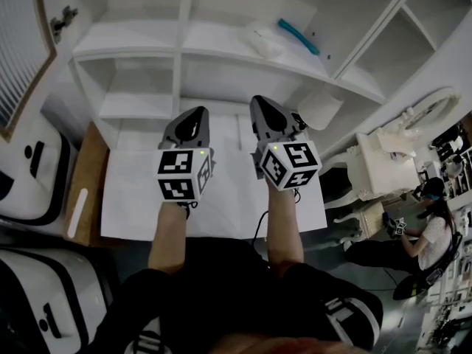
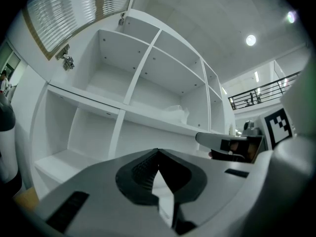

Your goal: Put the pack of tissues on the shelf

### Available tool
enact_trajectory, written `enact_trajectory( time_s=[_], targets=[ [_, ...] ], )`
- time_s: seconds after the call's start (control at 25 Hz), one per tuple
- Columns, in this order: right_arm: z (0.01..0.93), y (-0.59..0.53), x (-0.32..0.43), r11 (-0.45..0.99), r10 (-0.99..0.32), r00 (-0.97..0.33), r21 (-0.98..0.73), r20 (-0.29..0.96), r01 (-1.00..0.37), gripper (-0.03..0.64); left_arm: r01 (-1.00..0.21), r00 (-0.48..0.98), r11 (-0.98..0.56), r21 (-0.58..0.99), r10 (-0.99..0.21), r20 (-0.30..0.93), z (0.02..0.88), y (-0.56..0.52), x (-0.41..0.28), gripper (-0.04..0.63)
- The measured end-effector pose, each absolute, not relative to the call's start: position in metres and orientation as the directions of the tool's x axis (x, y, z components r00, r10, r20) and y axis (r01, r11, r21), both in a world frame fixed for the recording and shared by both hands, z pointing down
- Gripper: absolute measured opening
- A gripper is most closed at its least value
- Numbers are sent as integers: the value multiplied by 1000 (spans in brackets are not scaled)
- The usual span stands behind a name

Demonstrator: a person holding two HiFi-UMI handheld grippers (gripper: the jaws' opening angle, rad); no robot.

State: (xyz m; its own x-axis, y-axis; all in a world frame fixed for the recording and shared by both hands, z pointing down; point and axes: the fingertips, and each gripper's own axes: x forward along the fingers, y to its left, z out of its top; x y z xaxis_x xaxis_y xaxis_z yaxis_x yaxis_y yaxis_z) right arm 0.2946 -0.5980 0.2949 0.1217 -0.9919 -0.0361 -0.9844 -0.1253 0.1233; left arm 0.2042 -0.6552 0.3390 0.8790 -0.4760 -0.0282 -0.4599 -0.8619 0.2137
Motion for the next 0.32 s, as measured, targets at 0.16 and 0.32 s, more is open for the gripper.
enact_trajectory(
  time_s=[0.16,0.32],
  targets=[
    [301,-596,297,-128,-992,126,116,-24,-985,20,-457,881,-864,212,-472,-22,342,-654,207,11],
    [303,-594,298,-133,-991,132,113,-19,-985,20,-447,888,-870,209,-460,-15,345,-650,209,11]
  ],
)
